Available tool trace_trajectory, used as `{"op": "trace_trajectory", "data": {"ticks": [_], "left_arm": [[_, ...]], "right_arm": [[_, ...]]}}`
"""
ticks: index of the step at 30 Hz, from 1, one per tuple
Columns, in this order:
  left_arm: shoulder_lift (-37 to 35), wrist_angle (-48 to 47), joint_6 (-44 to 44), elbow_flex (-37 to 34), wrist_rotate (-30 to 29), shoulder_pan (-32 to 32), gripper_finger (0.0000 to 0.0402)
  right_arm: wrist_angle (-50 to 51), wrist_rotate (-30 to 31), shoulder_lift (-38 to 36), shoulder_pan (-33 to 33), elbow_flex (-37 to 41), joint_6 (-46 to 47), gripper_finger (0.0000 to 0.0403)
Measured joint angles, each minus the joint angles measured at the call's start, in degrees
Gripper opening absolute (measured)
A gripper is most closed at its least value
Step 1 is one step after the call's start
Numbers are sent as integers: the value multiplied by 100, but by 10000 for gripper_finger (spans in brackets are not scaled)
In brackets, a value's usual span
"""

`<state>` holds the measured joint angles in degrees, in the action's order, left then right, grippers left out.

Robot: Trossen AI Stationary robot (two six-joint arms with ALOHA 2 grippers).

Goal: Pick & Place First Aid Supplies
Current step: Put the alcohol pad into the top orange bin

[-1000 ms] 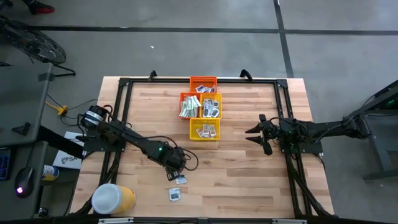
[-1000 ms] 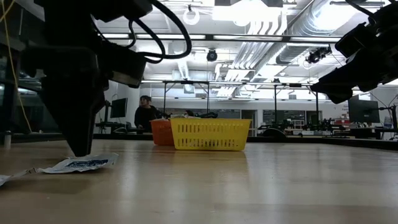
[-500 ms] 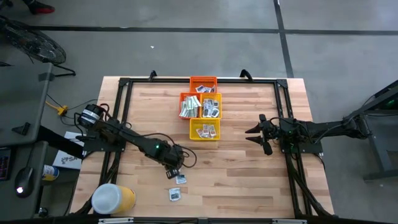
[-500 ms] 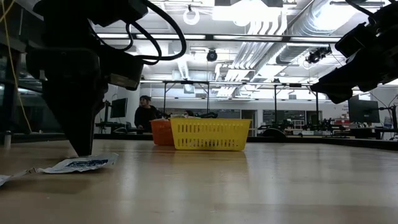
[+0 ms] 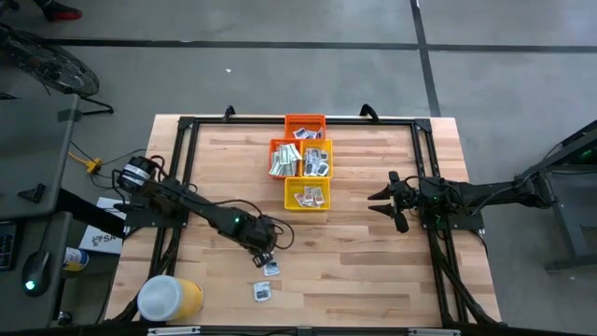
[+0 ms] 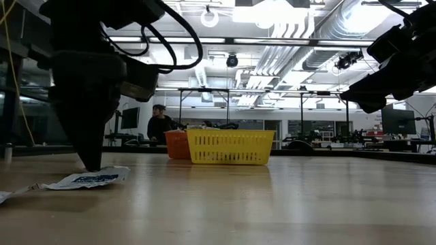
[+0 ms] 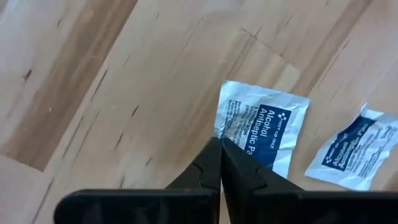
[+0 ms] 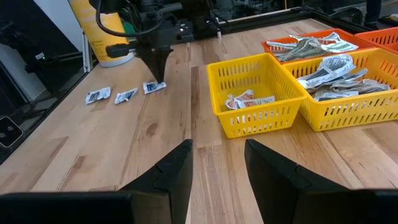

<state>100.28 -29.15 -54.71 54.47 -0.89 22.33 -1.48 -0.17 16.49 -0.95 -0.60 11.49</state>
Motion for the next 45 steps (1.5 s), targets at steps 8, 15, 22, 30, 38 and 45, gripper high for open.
{"op": "trace_trajectory", "data": {"ticks": [8,15,22,30,38,45], "left_arm": [[11,-243,2,683,78,-215,0],[-16,-590,-52,1415,-65,-513,0],[-34,-1505,9,2526,-602,-1168,0],[-43,-2218,654,3515,-782,-2266,0],[-45,-2032,1563,3854,-757,-3544,0],[-2,-1584,2847,3860,-449,-4633,0]], "right_arm": [[0,0,-2,0,-2,0,139],[-2,-1,-2,0,-2,0,139],[-2,-2,-2,0,-2,0,139],[-2,-1,-2,0,-1,0,139],[-2,0,-2,0,-2,0,139],[-2,-2,-2,0,-2,0,139]]}}
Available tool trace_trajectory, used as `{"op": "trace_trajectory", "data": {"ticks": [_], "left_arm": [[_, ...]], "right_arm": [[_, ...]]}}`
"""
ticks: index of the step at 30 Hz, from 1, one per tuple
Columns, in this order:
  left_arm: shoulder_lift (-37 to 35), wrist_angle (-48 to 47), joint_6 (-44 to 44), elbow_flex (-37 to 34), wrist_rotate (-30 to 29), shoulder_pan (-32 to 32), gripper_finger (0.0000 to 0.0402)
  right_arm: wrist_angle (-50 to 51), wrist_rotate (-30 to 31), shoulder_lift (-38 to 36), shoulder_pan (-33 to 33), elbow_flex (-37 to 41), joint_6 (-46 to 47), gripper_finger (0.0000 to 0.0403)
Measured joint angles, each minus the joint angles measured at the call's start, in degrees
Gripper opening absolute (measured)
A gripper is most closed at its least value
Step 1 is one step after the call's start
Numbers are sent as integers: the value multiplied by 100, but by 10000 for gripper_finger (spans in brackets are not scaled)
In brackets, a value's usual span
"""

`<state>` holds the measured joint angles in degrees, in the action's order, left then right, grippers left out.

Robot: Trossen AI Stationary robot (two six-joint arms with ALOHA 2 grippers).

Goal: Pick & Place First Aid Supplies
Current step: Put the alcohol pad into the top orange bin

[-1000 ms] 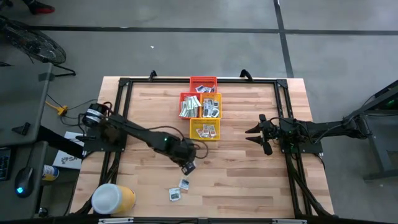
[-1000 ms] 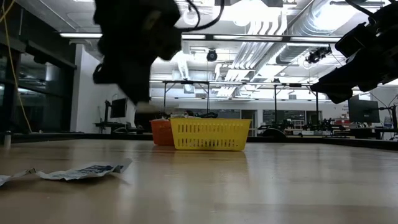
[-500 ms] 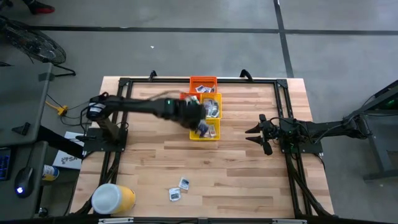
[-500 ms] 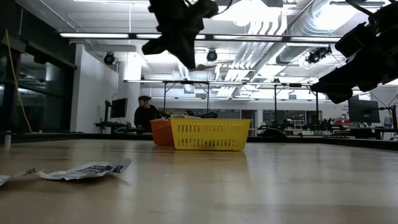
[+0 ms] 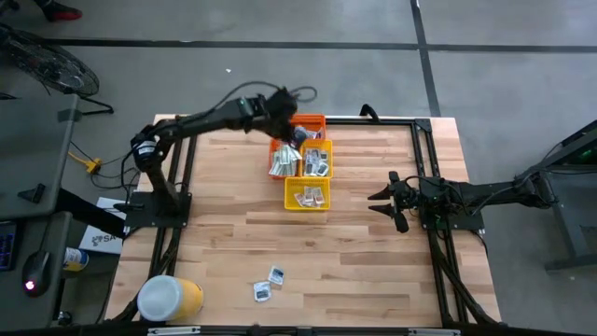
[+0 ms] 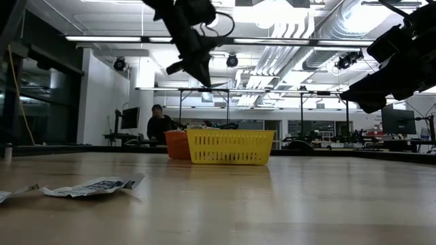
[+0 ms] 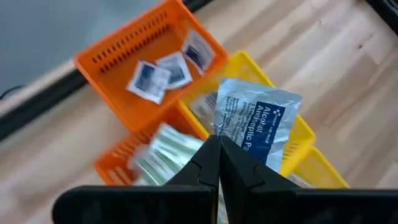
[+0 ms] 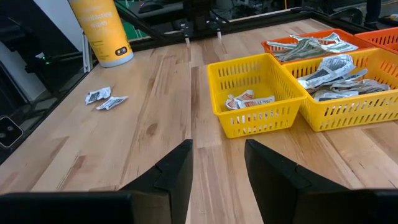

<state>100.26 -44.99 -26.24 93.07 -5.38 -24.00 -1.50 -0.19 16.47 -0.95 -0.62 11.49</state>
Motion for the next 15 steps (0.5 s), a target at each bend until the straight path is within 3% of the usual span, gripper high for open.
{"op": "trace_trajectory", "data": {"ticks": [7,15], "left_arm": [[134,616,838,-8,445,-875,0],[524,1093,1163,-1,710,-1245,0]], "right_arm": [[0,1,0,0,1,0,139],[0,1,0,0,1,0,139]]}}
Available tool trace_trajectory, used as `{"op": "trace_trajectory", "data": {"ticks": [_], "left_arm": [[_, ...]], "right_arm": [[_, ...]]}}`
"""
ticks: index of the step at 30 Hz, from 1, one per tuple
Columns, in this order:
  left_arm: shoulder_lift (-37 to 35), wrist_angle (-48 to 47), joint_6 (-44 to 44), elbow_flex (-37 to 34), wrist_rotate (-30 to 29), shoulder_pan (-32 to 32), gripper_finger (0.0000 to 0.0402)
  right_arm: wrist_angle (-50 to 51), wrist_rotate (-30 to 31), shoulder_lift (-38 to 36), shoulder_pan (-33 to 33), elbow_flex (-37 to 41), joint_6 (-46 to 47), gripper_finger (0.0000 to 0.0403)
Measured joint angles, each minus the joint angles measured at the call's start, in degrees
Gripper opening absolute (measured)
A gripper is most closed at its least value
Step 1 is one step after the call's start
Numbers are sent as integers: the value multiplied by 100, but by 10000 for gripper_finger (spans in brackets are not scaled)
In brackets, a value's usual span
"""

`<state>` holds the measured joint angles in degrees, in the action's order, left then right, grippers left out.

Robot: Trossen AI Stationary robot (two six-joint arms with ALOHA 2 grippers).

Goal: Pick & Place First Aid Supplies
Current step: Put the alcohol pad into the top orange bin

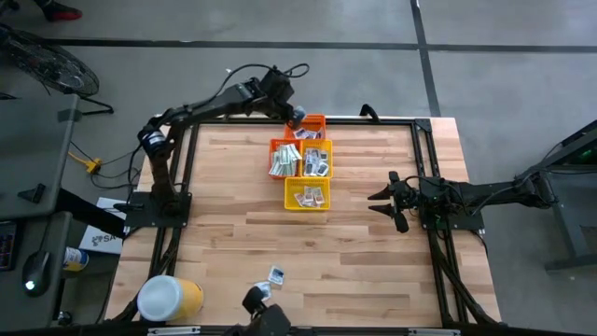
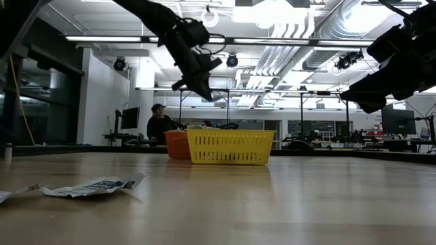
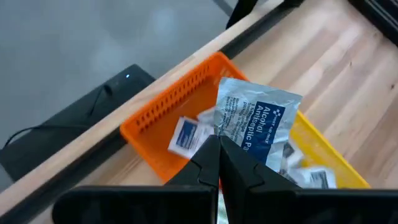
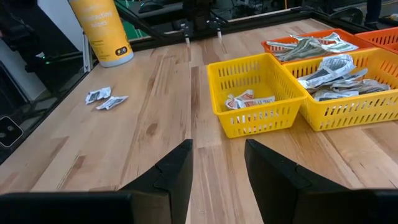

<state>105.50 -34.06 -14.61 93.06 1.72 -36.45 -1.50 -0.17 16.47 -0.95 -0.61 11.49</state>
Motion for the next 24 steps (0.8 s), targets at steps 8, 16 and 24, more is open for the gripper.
{"op": "trace_trajectory", "data": {"ticks": [8,16,24], "left_arm": [[428,98,-106,-2,-348,7,0],[743,30,-691,-2,-525,9,0],[1047,54,-721,-2,-481,20,0]], "right_arm": [[0,-1,0,0,0,0,139],[0,1,0,0,-1,0,139],[1,-1,0,0,-1,0,139]]}}
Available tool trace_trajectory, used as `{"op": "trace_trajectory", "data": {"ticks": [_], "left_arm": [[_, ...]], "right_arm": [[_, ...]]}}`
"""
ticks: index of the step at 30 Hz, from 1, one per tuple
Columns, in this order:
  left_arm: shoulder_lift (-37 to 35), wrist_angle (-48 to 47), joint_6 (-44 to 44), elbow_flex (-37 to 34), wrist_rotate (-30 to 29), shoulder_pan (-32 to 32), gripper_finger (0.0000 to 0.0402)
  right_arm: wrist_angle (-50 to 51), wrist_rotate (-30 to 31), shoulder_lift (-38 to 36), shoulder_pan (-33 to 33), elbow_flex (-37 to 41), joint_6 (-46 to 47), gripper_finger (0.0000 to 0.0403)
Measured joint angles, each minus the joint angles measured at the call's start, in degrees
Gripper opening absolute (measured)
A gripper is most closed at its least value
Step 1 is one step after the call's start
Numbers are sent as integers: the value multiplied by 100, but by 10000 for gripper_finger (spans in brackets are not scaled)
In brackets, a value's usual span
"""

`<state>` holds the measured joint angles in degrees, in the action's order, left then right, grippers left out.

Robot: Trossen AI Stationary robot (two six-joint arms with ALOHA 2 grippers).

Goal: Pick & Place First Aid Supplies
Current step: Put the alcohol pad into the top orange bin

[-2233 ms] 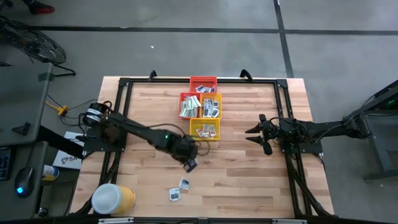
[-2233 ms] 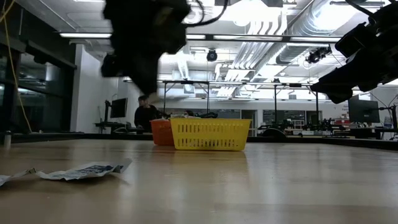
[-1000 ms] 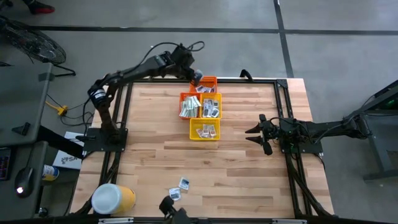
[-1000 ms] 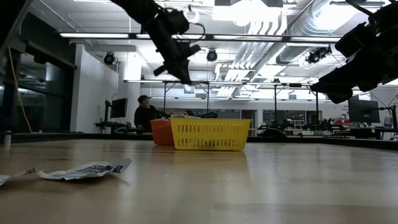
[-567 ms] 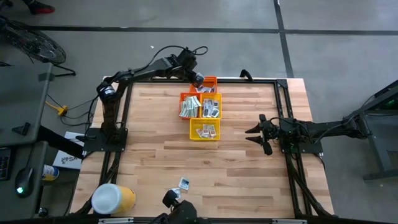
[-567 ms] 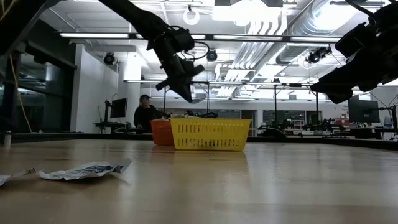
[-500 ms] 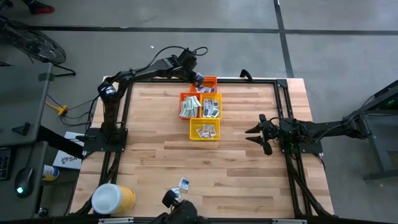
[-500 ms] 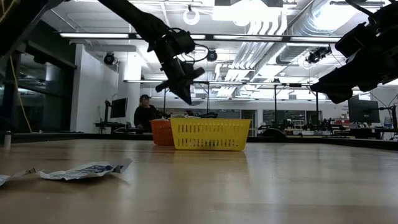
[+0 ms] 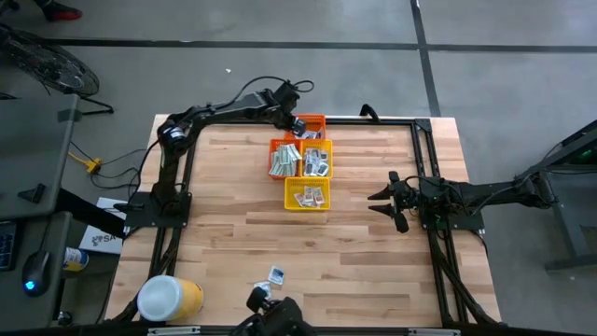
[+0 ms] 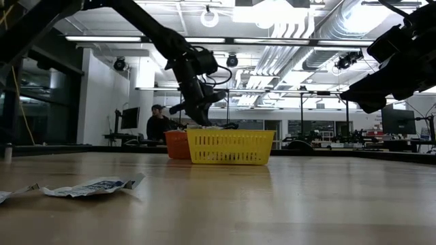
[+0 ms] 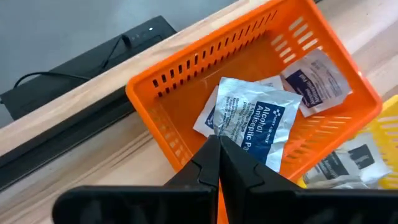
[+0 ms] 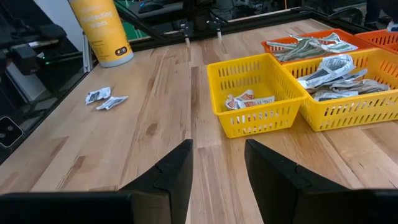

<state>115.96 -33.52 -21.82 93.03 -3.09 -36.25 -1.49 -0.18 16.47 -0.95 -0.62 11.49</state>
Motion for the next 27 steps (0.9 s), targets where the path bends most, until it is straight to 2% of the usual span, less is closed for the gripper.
{"op": "trace_trajectory", "data": {"ticks": [9,20,27], "left_arm": [[24,-37,120,0,57,28,4],[-22,-99,190,0,192,28,101],[-364,-425,339,0,466,38,101]], "right_arm": [[0,1,0,0,2,0,139],[-1,1,0,0,0,0,139],[-1,1,2,0,0,0,139]]}}
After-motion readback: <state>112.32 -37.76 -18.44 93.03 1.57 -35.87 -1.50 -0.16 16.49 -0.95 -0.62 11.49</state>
